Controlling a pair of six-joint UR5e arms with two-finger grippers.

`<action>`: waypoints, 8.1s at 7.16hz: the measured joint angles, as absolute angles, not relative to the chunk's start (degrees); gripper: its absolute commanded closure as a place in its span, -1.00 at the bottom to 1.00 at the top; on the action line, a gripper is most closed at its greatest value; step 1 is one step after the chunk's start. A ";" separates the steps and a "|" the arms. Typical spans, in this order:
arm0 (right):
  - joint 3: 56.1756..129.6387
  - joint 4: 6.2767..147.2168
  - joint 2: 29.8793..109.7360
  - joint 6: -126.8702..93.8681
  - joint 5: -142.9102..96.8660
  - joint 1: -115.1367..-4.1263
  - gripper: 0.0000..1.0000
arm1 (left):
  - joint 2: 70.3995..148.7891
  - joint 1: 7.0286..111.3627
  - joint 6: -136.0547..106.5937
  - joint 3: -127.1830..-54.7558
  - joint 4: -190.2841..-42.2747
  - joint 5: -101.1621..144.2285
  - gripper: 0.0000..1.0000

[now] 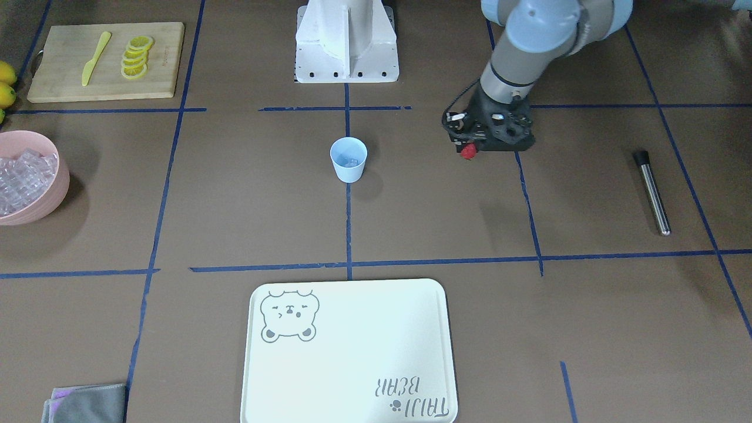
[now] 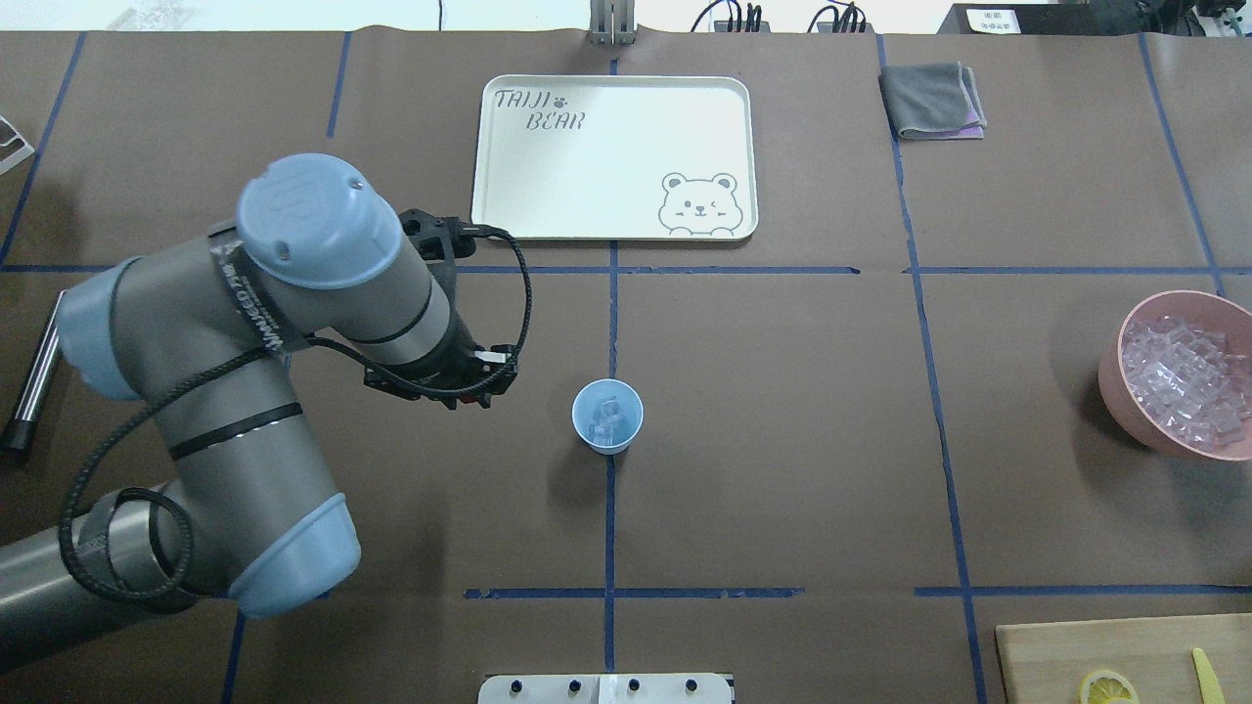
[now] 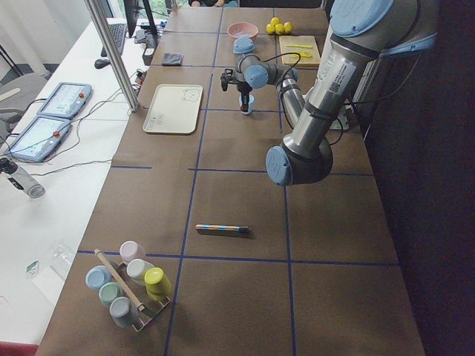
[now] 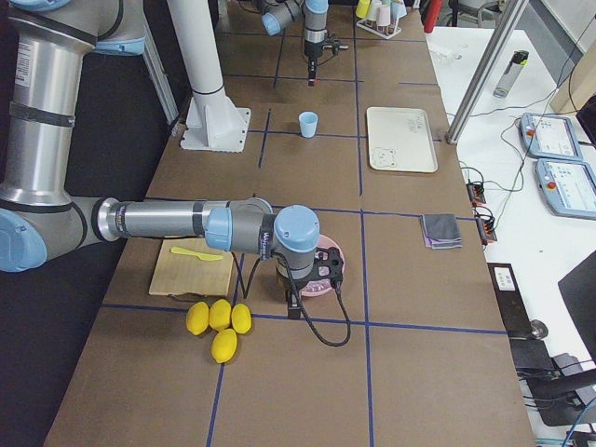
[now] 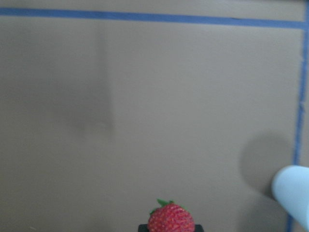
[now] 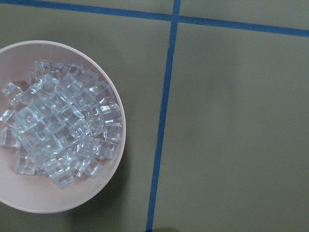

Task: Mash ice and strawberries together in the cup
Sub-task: 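Carry the strawberry with the left gripper over the blue cup, then lower the left gripper and open it to drop the strawberry in, then move the empty left gripper back to the steel muddler, then lower the left gripper and grasp the steel muddler upright, then lift the muddler and carry it with the left gripper over the cup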

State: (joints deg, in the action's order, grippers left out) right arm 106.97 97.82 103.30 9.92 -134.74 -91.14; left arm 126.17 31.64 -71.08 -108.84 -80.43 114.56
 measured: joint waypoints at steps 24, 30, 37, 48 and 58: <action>106.61 97.73 102.66 9.93 -134.33 -91.14 -0.98 | 99.76 67.80 -18.64 -98.77 -88.61 126.10 -0.99; 106.95 97.73 102.66 9.93 -134.33 -91.14 -0.98 | 95.79 67.90 -28.11 -81.74 -116.58 126.56 -1.00; 106.93 97.65 102.66 9.93 -134.21 -91.14 -0.98 | 95.56 63.99 -33.81 -75.98 -127.28 128.11 -1.00; 106.96 97.65 102.66 9.93 -134.21 -91.14 -0.98 | 94.32 62.93 -33.71 -75.76 -127.42 129.22 0.43; 106.94 97.72 102.66 9.91 -134.21 -91.14 -0.98 | 95.27 62.82 -33.29 -90.29 -129.74 128.38 0.99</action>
